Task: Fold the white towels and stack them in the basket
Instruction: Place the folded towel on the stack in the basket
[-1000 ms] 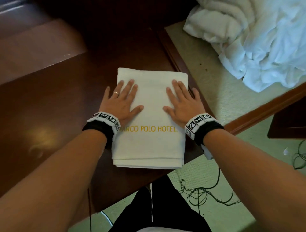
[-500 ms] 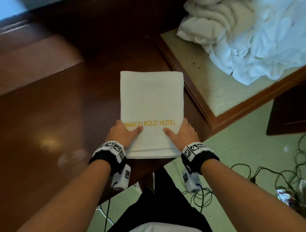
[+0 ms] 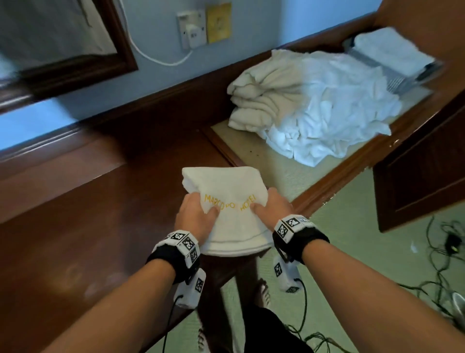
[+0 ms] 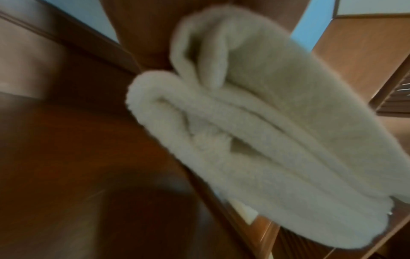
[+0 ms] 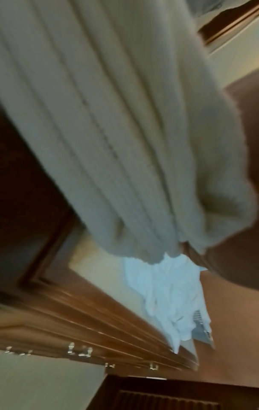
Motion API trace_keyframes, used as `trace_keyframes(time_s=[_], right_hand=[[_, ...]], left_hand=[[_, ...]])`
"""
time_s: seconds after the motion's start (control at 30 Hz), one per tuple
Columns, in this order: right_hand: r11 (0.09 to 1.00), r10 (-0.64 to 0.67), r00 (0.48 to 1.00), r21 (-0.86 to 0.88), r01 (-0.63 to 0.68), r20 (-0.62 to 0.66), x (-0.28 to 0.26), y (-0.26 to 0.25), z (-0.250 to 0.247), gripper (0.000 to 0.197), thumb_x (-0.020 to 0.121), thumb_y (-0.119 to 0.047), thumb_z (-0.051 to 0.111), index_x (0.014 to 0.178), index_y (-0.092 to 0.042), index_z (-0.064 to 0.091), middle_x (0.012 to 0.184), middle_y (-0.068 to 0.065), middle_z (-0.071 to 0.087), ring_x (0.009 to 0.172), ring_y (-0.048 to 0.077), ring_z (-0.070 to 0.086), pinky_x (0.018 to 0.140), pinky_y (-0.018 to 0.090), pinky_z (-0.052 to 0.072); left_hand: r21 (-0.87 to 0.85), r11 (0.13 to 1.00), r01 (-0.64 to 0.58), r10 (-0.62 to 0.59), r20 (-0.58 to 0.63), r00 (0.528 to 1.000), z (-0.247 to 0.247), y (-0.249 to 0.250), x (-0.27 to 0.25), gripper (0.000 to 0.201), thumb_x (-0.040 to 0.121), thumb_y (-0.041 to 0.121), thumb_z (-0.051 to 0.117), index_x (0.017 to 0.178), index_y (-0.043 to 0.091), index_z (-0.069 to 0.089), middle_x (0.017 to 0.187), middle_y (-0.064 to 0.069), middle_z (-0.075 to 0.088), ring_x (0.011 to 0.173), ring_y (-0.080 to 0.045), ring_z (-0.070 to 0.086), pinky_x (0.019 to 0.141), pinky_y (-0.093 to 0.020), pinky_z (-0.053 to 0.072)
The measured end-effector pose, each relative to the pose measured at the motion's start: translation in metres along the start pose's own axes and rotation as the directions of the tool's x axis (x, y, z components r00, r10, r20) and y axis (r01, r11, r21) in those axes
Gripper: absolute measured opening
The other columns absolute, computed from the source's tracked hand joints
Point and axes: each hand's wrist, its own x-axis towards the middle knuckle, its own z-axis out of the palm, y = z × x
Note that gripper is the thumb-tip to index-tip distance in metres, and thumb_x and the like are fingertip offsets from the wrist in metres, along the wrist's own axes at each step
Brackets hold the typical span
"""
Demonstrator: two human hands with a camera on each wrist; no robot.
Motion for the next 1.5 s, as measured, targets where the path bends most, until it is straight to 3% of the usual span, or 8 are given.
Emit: trace_keyframes(time_s=[0.2,0.43,0.57,0.83,1.07,1.17,1.37,1.5], right_hand=[[0.986,-0.13,0.979,0.084,0.144,-0.16,0.008,0.01,-0.099,0.047,0.087,-0.047,0.064,0.118,-0.015,0.049,0.114,0.009,0.064,0.104,0.032,0.061,0.089,0.043,0.051],[0.973,-0.172,0.912,0.079,0.216,-0.373,0.053,0.062,-0.238,0.039,0.089,-0.045,0.065,0.103,-0.016,0.043,0.108,0.011,0.063,0.092,0.03,0.058,0.079,0.037,0.047],[0.968,-0.157,0.881,0.107,0.227,-0.446,0.081,0.112,-0.315,0.038,0.087,-0.045,0.067,0.101,-0.018,0.044,0.097,0.002,0.059,0.092,0.029,0.06,0.082,0.041,0.052],[0.971,-0.075,0.825,0.148,0.189,-0.561,0.12,0.207,-0.421,0.037,0.088,-0.036,0.069,0.109,-0.01,0.052,0.111,0.012,0.064,0.1,0.031,0.061,0.069,0.028,0.033],[0.992,0.038,0.796,0.122,0.045,-0.604,0.168,0.282,-0.489,0.035,0.087,-0.043,0.067,0.094,-0.018,0.043,0.108,0.016,0.064,0.099,0.036,0.061,0.069,0.034,0.04],[0.992,0.083,0.783,0.125,-0.007,-0.617,0.194,0.303,-0.518,0.035,0.087,-0.044,0.067,0.093,-0.02,0.042,0.107,0.014,0.064,0.096,0.036,0.062,0.075,0.039,0.048],[0.991,0.127,0.768,0.116,-0.068,-0.627,0.26,0.332,-0.579,0.033,0.087,-0.043,0.065,0.094,-0.02,0.043,0.107,0.012,0.063,0.095,0.034,0.062,0.073,0.037,0.046],[0.993,0.119,0.756,0.083,-0.086,-0.643,0.308,0.341,-0.622,0.036,0.088,-0.044,0.065,0.1,-0.016,0.046,0.108,0.012,0.063,0.095,0.034,0.061,0.073,0.037,0.047]], left_hand=[[-0.143,0.968,-0.204,0.189,-0.111,0.976,-0.005,0.102,0.02,0.03,0.087,0.037,0.073,0.098,0.013,0.06,0.101,0.001,0.056,0.092,-0.02,0.056,0.077,-0.029,0.038],[-0.204,0.893,-0.4,0.36,-0.207,0.91,0.042,0.255,0.059,0.029,0.085,0.036,0.077,0.096,0.013,0.063,0.099,-0.001,0.061,0.092,-0.021,0.059,0.083,-0.035,0.049],[-0.19,0.855,-0.482,0.442,-0.219,0.87,0.089,0.343,0.082,0.028,0.083,0.035,0.077,0.091,0.012,0.063,0.096,-0.007,0.064,0.089,-0.025,0.059,0.076,-0.033,0.044],[-0.236,0.816,-0.528,0.499,-0.175,0.849,0.185,0.478,0.113,0.03,0.083,0.036,0.075,0.086,0.01,0.061,0.087,-0.008,0.065,0.084,-0.027,0.059,0.07,-0.031,0.036],[-0.263,0.762,-0.592,0.594,-0.084,0.8,0.27,0.574,0.148,0.034,0.083,0.032,0.077,0.075,0.01,0.053,0.075,-0.006,0.056,0.074,-0.027,0.053,0.065,-0.03,0.027],[-0.288,0.745,-0.602,0.618,-0.043,0.785,0.3,0.61,0.169,0.038,0.081,0.042,0.073,0.075,0.01,0.053,0.076,-0.006,0.058,0.074,-0.027,0.054,0.066,-0.032,0.03],[-0.339,0.728,-0.596,0.638,0.018,0.77,0.351,0.682,0.227,0.034,0.084,0.04,0.074,0.085,0.008,0.062,0.087,-0.008,0.068,0.081,-0.026,0.062,0.072,-0.036,0.047],[-0.327,0.719,-0.613,0.648,-0.003,0.762,0.376,0.726,0.268,0.038,0.081,0.045,0.07,0.082,0.008,0.06,0.083,-0.008,0.065,0.079,-0.027,0.061,0.071,-0.04,0.048]])
